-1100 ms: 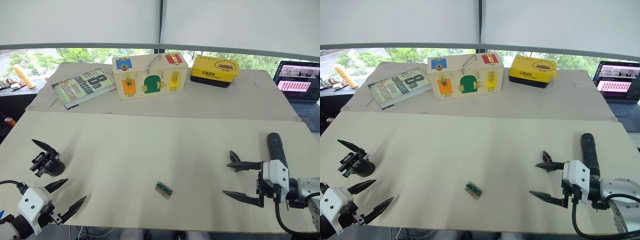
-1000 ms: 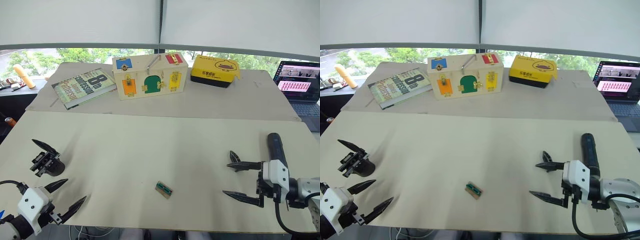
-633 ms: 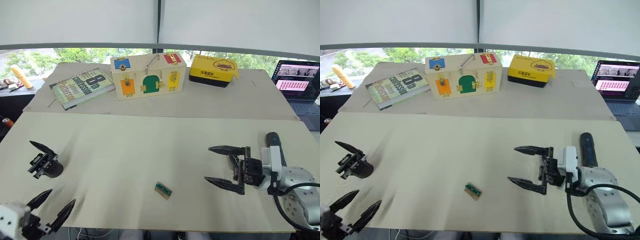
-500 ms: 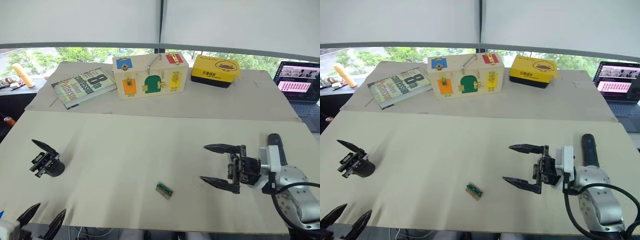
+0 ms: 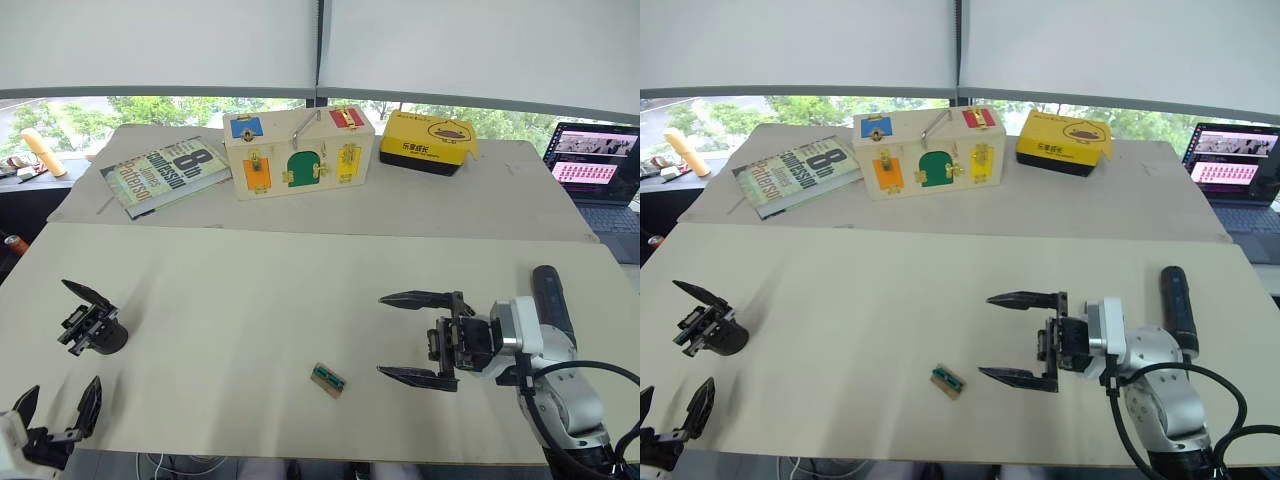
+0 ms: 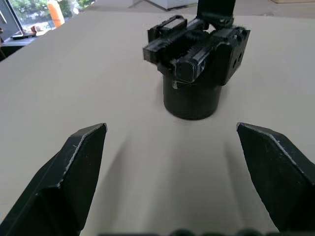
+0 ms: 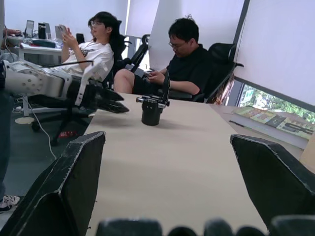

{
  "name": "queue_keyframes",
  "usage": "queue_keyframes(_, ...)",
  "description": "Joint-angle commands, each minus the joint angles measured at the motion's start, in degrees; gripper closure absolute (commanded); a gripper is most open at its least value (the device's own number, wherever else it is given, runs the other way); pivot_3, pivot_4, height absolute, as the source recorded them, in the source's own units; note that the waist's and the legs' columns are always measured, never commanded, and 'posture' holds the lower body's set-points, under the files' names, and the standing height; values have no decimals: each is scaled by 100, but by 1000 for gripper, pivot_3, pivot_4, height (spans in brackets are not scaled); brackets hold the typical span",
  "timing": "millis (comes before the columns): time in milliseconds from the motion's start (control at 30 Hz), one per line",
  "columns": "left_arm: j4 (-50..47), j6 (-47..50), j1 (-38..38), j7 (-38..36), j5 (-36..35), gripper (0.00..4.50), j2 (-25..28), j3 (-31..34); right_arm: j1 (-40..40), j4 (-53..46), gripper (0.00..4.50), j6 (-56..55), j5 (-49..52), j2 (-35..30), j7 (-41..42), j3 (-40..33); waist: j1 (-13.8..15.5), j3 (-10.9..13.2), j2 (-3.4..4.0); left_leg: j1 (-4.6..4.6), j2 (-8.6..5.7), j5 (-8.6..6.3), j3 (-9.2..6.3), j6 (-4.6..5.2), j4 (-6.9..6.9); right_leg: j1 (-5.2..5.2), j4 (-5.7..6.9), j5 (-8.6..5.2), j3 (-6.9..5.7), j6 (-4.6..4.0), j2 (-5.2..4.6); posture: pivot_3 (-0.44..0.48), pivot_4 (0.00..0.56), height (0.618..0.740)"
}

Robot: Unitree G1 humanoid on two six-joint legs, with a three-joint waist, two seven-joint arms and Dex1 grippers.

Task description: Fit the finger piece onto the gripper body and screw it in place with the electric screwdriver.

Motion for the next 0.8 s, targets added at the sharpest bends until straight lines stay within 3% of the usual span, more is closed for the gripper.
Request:
queue_keyframes(33,222,96,-247,205,173,32,118,-130,-77,-89,0,-116,-27,19,-49,36,0,0,0,0,-2,0,0,0,1,-1,4,1,-2,1,7,0,150,740)
queue_keyframes(433,1098,5,-1407,233,646,32,655,-604,-31,-306,0,-110,-80,-94,-293,26,0,-1,2,3,-1,7,1,-19,1,0,10,2,-6,1,4,0,150,740)
queue_keyframes(700,1525,46,-1611,132,790,32,774,-752,102,-366,0,-181,-83,-146,-320,-37,2,-11,27,10,-1,15,2,-33,-2,2,14,2,-6,0,4,0,150,740)
queue_keyframes(800,1702,-35,-1613,143,843,718,800,-744,128,-380,0,-161,-85,-164,-413,-82,1,-26,55,13,-1,15,2,-34,-2,2,16,2,-3,-1,-2,0,150,740)
